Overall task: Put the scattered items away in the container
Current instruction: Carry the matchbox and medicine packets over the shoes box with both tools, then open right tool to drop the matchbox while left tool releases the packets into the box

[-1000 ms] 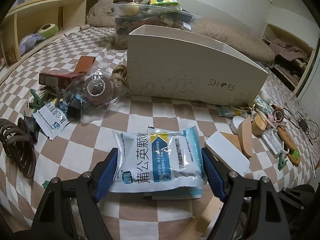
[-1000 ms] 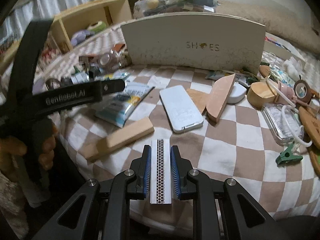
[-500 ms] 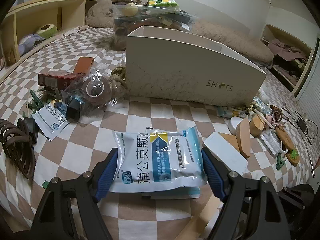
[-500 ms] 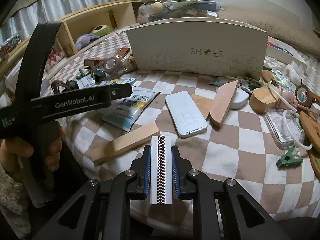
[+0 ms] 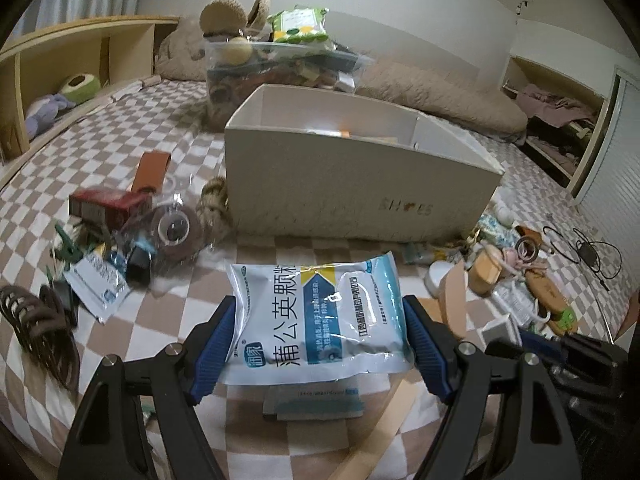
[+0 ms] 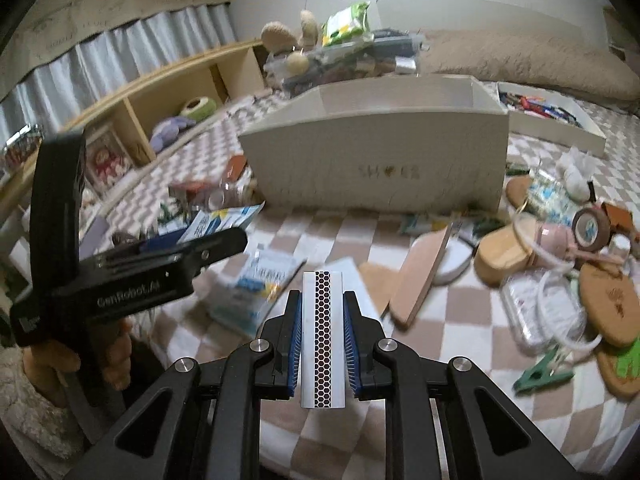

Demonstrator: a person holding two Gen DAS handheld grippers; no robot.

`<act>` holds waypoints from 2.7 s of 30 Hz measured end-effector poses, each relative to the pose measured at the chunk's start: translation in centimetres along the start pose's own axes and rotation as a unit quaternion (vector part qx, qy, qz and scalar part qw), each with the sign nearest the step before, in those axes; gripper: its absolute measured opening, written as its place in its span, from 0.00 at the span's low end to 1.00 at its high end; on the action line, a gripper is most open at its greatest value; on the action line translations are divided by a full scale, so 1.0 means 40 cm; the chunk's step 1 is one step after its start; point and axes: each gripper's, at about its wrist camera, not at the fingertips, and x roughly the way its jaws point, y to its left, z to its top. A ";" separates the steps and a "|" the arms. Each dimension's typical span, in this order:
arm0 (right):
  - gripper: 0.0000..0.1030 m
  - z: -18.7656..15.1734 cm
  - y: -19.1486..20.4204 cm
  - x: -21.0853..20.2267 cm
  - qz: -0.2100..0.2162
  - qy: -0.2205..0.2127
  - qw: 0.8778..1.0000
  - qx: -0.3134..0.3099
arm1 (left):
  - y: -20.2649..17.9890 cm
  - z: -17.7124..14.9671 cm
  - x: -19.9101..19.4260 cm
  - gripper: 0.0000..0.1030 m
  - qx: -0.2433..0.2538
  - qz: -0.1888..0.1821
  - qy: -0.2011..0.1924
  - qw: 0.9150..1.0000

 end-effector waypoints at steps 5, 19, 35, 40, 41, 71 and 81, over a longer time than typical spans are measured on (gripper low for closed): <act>0.19 0.060 -0.012 -0.028 -0.004 -0.028 1.000 -0.002 | 0.000 0.036 -0.011 0.78 0.000 -0.001 -0.015 1.000; 0.19 0.235 -0.029 -0.078 -0.017 -0.092 0.995 -0.026 | -0.028 0.170 -0.027 0.78 0.013 -0.007 -0.058 0.998; 0.19 0.368 -0.045 -0.071 -0.018 -0.123 0.992 -0.032 | -0.083 0.303 -0.034 0.78 0.035 -0.010 -0.098 0.995; 0.19 0.410 -0.061 -0.076 -0.027 -0.138 0.990 -0.029 | -0.078 0.329 -0.017 0.78 0.031 -0.013 -0.099 0.995; 0.19 0.420 -0.064 -0.075 -0.029 -0.140 0.989 -0.029 | -0.079 0.333 -0.014 0.78 0.031 -0.014 -0.099 0.995; 0.19 0.532 -0.287 0.189 -0.095 -0.074 0.992 0.047 | -0.072 0.450 0.201 0.78 0.025 -0.031 -0.067 0.997; 0.19 0.510 -0.321 0.197 -0.080 -0.069 0.992 0.076 | -0.076 0.435 0.270 0.78 0.026 -0.042 -0.037 0.998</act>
